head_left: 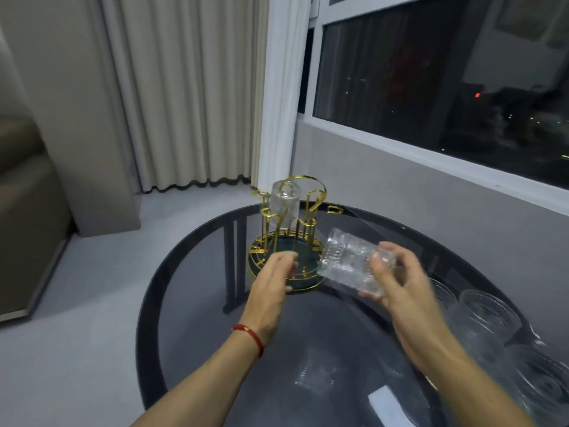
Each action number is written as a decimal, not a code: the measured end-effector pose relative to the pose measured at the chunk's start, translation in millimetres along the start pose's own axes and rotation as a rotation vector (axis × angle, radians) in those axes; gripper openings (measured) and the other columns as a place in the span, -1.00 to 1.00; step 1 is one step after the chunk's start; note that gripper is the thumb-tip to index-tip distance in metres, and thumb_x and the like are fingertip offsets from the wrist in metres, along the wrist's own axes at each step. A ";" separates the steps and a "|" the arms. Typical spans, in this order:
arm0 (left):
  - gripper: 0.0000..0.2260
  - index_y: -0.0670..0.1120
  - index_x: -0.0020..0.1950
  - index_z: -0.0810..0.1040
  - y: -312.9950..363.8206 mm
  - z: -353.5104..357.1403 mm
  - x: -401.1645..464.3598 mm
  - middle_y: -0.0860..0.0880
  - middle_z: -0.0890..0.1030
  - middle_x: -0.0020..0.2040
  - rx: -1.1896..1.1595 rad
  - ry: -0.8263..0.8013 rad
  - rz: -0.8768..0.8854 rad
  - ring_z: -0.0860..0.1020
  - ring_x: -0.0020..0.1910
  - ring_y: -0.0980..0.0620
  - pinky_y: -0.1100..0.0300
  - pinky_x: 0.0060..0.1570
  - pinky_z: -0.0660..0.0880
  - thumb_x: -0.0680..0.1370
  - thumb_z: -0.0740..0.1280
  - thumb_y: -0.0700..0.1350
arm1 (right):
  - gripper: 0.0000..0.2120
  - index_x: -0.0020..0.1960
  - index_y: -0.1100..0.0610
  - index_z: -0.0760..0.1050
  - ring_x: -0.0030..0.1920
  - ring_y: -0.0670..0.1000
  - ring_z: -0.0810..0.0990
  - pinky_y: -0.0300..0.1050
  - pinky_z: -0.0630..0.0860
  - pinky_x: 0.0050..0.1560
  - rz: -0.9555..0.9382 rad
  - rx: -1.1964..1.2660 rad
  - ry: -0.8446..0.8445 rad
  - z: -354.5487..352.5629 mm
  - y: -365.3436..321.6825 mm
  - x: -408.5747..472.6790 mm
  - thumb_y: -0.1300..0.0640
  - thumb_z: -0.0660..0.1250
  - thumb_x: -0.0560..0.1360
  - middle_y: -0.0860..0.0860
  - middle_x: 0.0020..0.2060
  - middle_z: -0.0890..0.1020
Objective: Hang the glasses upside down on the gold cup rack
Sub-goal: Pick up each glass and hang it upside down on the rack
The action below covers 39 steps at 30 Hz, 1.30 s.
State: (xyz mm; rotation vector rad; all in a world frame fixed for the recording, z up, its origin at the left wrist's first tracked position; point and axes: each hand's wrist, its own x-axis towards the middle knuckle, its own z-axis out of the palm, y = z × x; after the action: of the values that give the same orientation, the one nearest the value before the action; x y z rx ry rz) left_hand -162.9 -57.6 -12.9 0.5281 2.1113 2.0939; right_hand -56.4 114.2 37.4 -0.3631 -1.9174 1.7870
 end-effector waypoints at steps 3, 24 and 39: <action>-0.70 0.03 0.28 0.54 -25.1 -2.5 3.5 0.04 0.56 0.25 0.535 0.062 0.126 0.47 0.26 0.06 0.08 0.27 0.46 0.58 0.31 0.08 | -0.55 0.39 -0.22 0.46 0.21 -0.10 0.67 -0.10 0.61 0.10 -0.209 -0.104 -0.019 -1.1 -33.1 12.9 -0.22 0.34 0.51 -0.07 0.25 0.63; -0.43 0.10 0.43 0.42 -59.3 0.5 13.8 0.07 0.36 0.49 0.939 -0.135 0.340 0.21 0.52 -0.02 -0.16 0.43 0.21 0.43 0.33 -0.22 | -0.46 0.48 -0.03 0.39 0.42 0.22 0.46 0.22 0.47 0.36 -0.399 -0.924 -0.305 189.5 -90.1 184.3 -0.04 0.43 0.54 0.14 0.44 0.50; -0.41 0.02 0.41 0.44 -56.4 -3.2 13.2 0.09 0.39 0.49 0.878 -0.107 0.347 0.25 0.48 0.02 0.00 0.19 0.30 0.38 0.26 -0.26 | -0.55 0.38 -0.10 0.38 0.08 0.13 0.59 0.21 0.22 0.35 -0.382 -1.392 -0.351 205.0 -49.8 186.7 -0.03 0.38 0.52 -0.02 -0.03 0.63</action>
State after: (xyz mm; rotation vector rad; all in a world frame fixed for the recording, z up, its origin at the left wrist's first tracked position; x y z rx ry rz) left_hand -185.2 -55.2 -66.4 1.1185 2.9575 1.0797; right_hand -313.7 28.5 113.7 -0.0793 -2.9440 0.0470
